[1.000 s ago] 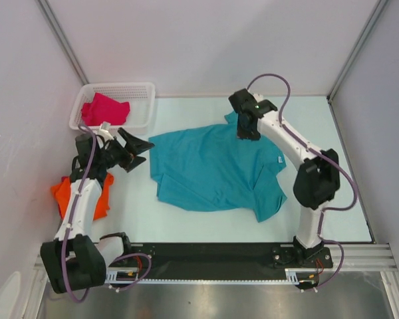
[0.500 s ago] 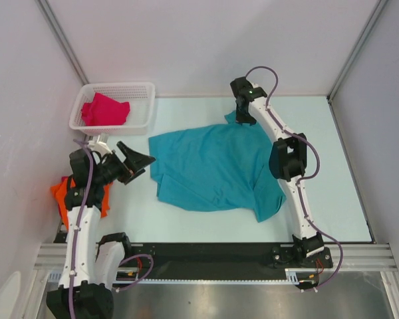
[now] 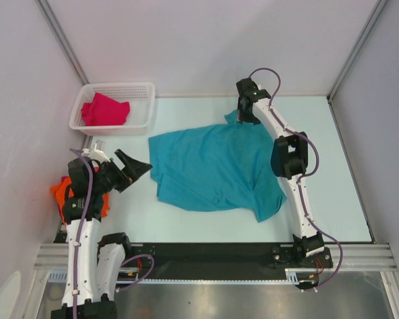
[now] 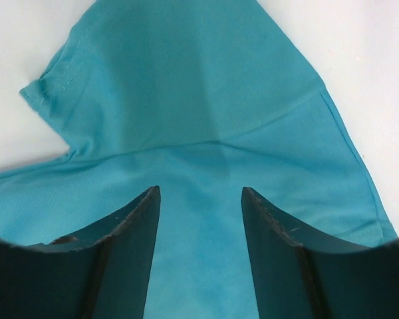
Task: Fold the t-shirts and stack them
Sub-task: Flatten out the tshirt
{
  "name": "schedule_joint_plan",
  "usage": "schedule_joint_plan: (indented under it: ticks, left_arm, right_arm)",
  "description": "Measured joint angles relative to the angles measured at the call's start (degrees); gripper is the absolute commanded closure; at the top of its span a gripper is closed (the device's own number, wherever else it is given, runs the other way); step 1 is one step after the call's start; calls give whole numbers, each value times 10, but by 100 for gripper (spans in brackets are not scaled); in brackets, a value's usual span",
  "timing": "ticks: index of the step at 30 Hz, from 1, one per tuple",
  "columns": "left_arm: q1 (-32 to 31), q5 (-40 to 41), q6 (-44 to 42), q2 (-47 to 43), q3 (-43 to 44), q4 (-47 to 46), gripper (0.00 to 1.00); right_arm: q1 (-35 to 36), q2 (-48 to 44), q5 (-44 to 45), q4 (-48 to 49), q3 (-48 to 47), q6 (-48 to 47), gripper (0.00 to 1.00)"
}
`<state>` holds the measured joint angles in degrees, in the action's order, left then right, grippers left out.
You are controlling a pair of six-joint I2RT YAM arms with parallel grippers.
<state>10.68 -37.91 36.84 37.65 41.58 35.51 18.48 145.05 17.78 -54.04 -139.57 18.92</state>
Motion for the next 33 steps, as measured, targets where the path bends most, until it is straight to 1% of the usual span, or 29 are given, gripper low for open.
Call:
schedule_joint_plan:
  ticks: [3,6,8,11,15,20,26,33]
  left_arm:
    - [0,29,0,-19,0,10,3]
    - [1,68,1,-36,0,25,3]
    - [7,96,2,-51,0,37,3]
    - [23,116,3,-61,0,47,3]
    - [36,141,3,-67,1,57,3]
    - [38,154,2,-65,4,62,3]
    - [38,153,2,-50,20,63,3]
    - [38,153,1,-35,29,63,3]
  right_arm:
    - [-11,0,-24,35,26,1,41]
    - [-35,1,-79,54,46,21,41]
    - [-57,3,-124,68,46,40,41]
    - [-88,3,-181,92,46,68,41]
    - [-119,5,-223,114,46,87,41]
    - [-127,10,-237,128,44,96,41]
    - [-130,62,-233,124,-15,95,41]
    - [-143,73,-220,133,-28,93,41]
